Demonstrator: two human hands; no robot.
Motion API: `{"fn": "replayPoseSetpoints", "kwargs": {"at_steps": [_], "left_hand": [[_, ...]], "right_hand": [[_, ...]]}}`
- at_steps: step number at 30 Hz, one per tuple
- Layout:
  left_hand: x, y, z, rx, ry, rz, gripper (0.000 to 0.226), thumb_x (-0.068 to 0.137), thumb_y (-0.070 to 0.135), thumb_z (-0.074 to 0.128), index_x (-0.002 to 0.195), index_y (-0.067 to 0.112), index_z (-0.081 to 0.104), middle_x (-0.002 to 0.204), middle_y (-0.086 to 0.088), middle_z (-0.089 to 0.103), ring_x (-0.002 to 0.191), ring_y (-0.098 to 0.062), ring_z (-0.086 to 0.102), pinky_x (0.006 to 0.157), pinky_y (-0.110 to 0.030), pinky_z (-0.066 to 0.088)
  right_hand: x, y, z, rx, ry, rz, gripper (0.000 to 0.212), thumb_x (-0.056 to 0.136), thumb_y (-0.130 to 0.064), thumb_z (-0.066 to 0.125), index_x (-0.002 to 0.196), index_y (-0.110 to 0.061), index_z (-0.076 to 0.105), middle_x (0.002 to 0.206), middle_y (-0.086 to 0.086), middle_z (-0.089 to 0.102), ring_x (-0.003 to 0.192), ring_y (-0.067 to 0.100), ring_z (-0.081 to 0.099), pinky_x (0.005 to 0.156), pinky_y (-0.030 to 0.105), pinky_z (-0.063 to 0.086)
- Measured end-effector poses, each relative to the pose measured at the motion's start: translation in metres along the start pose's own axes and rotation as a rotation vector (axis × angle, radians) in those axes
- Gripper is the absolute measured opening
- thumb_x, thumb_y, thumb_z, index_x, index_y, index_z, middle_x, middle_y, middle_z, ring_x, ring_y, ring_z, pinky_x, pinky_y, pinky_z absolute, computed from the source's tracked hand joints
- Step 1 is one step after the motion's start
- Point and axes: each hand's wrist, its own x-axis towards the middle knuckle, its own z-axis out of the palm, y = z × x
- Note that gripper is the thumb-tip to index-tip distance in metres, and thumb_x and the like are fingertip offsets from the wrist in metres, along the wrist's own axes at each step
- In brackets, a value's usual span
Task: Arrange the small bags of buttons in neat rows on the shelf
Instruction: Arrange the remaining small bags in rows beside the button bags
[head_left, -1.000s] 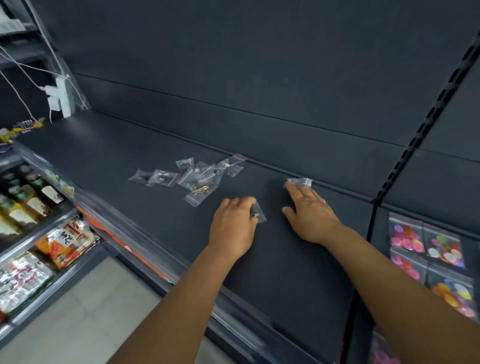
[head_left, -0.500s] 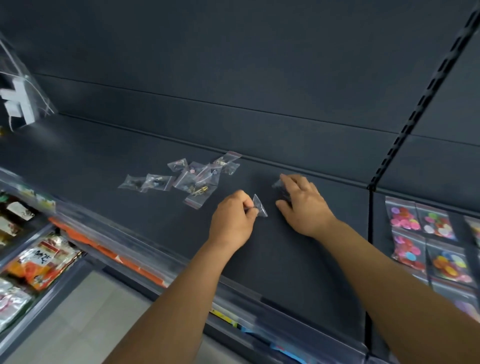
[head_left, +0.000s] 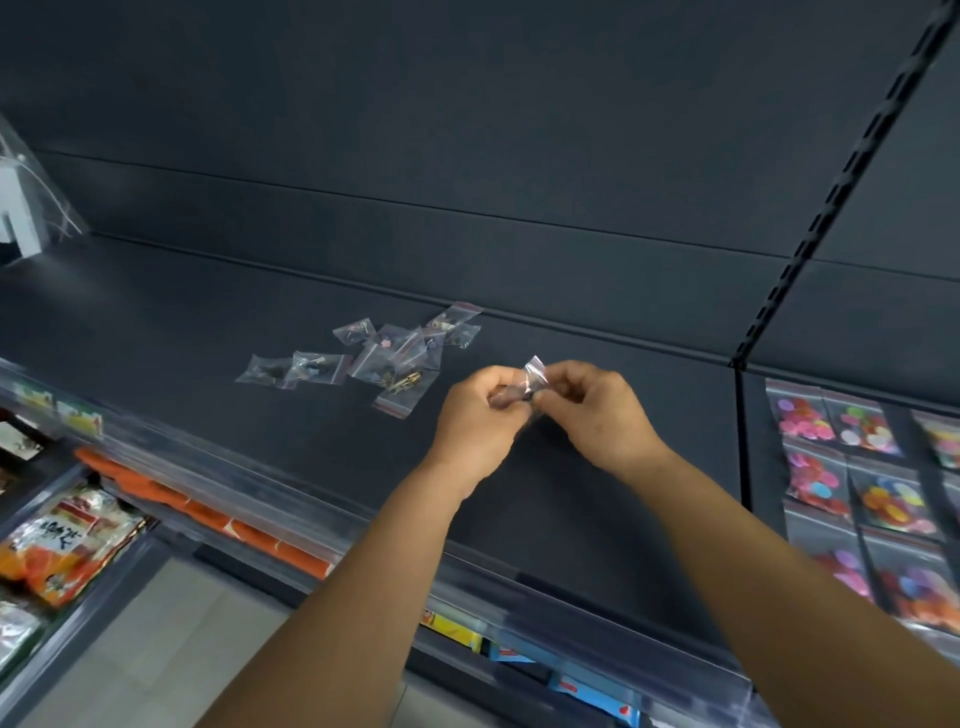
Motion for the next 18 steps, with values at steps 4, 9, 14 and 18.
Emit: {"fn": "replayPoseSetpoints", "kwargs": {"at_steps": [4, 9, 14, 18], "left_hand": [[0.004, 0.001, 0.000, 0.141, 0.065, 0.053, 0.008, 0.086, 0.020, 0.064, 0.092, 0.024, 0.067, 0.083, 0.008, 0.067, 0.074, -0.004, 0.061, 0.064, -0.015, 0.046], [0.012, -0.006, -0.005, 0.203, 0.155, 0.011, 0.005, 0.088, 0.018, 0.061, 0.090, 0.020, 0.066, 0.080, 0.006, 0.066, 0.071, -0.007, 0.059, 0.059, -0.015, 0.043], [0.015, -0.012, -0.006, 0.209, 0.143, -0.030, 0.007, 0.089, 0.016, 0.058, 0.087, 0.022, 0.062, 0.088, 0.002, 0.068, 0.075, -0.012, 0.061, 0.059, -0.019, 0.043], [0.014, -0.010, -0.003, 0.268, 0.092, -0.018, 0.013, 0.090, 0.015, 0.056, 0.099, 0.018, 0.064, 0.096, 0.001, 0.069, 0.080, -0.013, 0.062, 0.063, -0.021, 0.044]], "right_hand": [[0.002, 0.004, -0.005, -0.057, 0.145, 0.053, 0.005, 0.083, -0.017, 0.067, 0.088, -0.018, 0.066, 0.073, -0.010, 0.063, 0.057, -0.002, 0.051, 0.056, 0.013, 0.042], [0.004, 0.030, -0.009, -0.618, -0.064, -0.046, 0.040, 0.089, -0.034, 0.051, 0.129, -0.030, 0.051, 0.137, -0.011, 0.048, 0.127, 0.019, 0.042, 0.106, 0.038, 0.035], [-0.007, 0.029, -0.017, -0.584, -0.112, -0.127, 0.007, 0.088, -0.021, 0.057, 0.091, -0.021, 0.063, 0.118, -0.007, 0.062, 0.114, 0.012, 0.055, 0.094, 0.028, 0.044], [-0.015, 0.025, -0.025, -0.463, -0.042, -0.053, 0.018, 0.085, -0.010, 0.054, 0.081, -0.026, 0.061, 0.107, -0.013, 0.063, 0.098, 0.009, 0.060, 0.084, 0.016, 0.044]]}}
